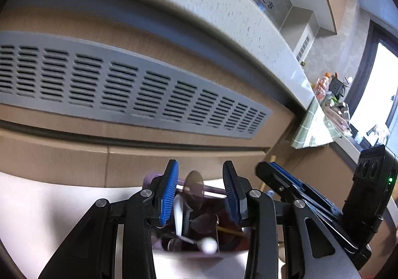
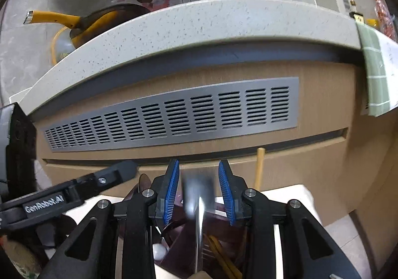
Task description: Organize utensils
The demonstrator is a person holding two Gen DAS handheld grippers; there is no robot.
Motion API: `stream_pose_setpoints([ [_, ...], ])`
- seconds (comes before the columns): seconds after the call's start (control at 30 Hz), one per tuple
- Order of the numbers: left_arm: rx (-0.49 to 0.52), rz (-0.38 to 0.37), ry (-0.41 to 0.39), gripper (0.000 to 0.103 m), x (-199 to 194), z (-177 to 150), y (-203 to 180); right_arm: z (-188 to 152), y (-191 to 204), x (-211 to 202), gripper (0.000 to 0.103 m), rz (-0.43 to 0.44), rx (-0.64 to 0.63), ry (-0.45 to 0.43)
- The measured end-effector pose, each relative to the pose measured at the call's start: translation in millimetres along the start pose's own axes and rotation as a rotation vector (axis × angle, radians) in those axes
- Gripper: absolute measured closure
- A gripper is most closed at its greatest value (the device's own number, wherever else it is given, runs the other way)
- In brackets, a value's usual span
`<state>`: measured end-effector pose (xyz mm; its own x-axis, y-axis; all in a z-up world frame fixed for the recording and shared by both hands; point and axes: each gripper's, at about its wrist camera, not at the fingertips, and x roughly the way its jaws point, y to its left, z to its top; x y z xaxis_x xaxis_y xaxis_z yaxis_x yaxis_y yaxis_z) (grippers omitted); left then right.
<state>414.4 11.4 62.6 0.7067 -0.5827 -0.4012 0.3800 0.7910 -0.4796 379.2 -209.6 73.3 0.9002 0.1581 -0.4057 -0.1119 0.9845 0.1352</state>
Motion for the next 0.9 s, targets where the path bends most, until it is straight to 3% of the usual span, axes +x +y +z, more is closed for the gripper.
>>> stream_pose_setpoints([
  [0.17, -0.006, 0.084, -0.068, 0.059, -32, 4, -6, 7, -5, -19, 0.072, -0.020, -0.011, -0.002],
  [0.33, -0.006, 0.101, -0.085, 0.059, -59, 1, -11, 11, -13, -40, 0.072, 0.004, 0.012, 0.001],
  [0.47, 0.036, 0.160, -0.115, 0.059, -80, -16, -21, 4, -9, -73, 0.072, -0.019, -0.028, -0.053],
  [0.7, 0.198, 0.333, -0.126, 0.059, -118, -89, -47, -55, 0, -125, 0.072, -0.047, -0.025, 0.004],
  [0.9, 0.253, 0.404, -0.066, 0.059, -147, -134, -62, -114, 11, -150, 0.072, -0.018, -0.027, 0.116],
])
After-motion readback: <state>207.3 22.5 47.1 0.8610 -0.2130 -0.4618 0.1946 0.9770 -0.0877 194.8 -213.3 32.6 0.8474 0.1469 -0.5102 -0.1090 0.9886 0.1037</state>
